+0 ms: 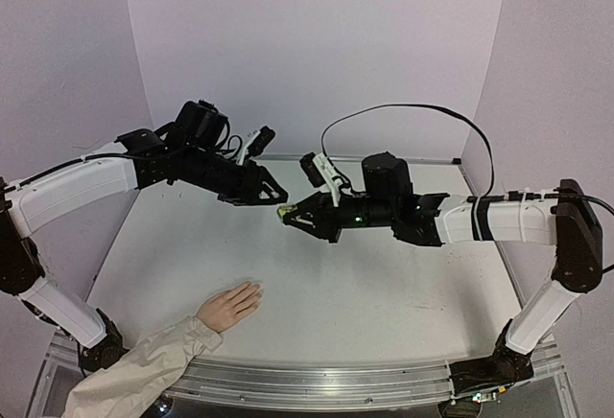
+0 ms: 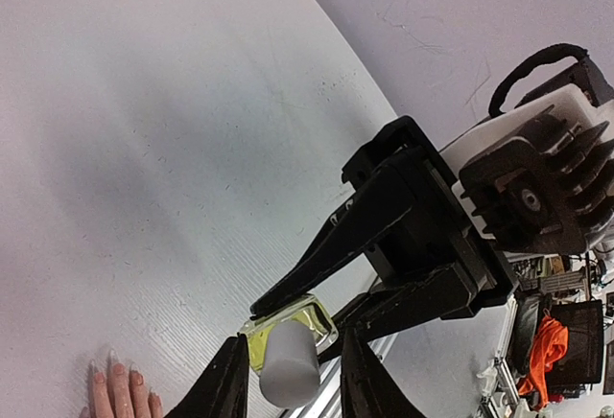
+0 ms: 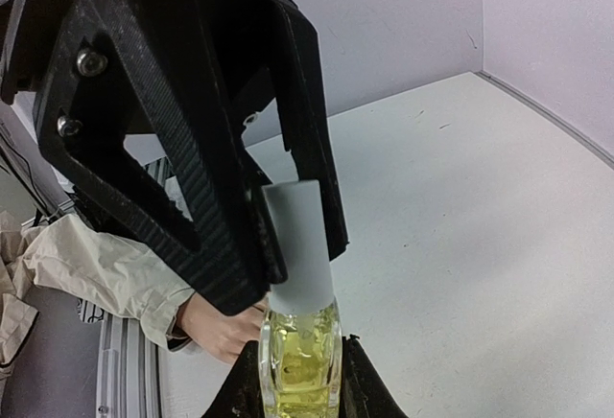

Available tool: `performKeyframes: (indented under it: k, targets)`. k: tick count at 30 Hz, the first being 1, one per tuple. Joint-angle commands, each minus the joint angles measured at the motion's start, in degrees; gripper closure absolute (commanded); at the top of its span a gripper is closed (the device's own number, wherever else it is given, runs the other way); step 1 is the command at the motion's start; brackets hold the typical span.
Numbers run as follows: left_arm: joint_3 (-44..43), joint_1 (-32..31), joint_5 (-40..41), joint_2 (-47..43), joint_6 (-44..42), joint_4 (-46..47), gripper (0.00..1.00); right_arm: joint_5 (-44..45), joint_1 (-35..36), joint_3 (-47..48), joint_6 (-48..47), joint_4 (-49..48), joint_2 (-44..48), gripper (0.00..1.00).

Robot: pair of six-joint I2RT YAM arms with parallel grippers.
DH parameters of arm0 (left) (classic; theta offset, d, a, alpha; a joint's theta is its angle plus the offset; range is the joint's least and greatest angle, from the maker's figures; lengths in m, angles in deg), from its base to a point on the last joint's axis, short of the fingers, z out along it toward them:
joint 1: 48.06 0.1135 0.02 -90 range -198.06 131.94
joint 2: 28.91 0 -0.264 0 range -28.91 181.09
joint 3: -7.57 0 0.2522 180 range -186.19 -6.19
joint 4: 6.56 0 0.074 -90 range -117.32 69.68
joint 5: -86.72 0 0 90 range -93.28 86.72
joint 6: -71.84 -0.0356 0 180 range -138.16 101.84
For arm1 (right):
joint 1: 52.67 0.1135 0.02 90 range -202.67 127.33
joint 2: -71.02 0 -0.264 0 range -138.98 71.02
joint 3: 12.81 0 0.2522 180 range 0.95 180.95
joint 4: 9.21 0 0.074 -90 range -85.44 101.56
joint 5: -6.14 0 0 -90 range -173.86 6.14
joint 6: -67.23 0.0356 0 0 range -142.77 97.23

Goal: Paint the nails

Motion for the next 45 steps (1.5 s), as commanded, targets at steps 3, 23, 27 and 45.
performKeyframes:
  k: [3,23,27,45]
  targets:
    - [-3.4,-0.3,1.1,-0.3,-0.9,0.0,0.69,-1.3,0.6,3.3,-0.5,-2.1,-0.2,1.00]
    - [-4.6,-0.3,3.9,-0.9,-2.0,-2.0,0.95,0.5,0.8,3.0,-1.7,-1.4,0.0,1.00]
    - [-5.3,-0.3,5.5,-1.4,-2.4,-3.0,0.99,1.0,0.9,2.8,-1.9,-1.1,-0.1,1.00]
    - [-5.2,-0.2,7.8,-2.5,-2.0,-3.3,1.00,2.3,1.4,1.9,-2.6,-1.5,0.0,1.00]
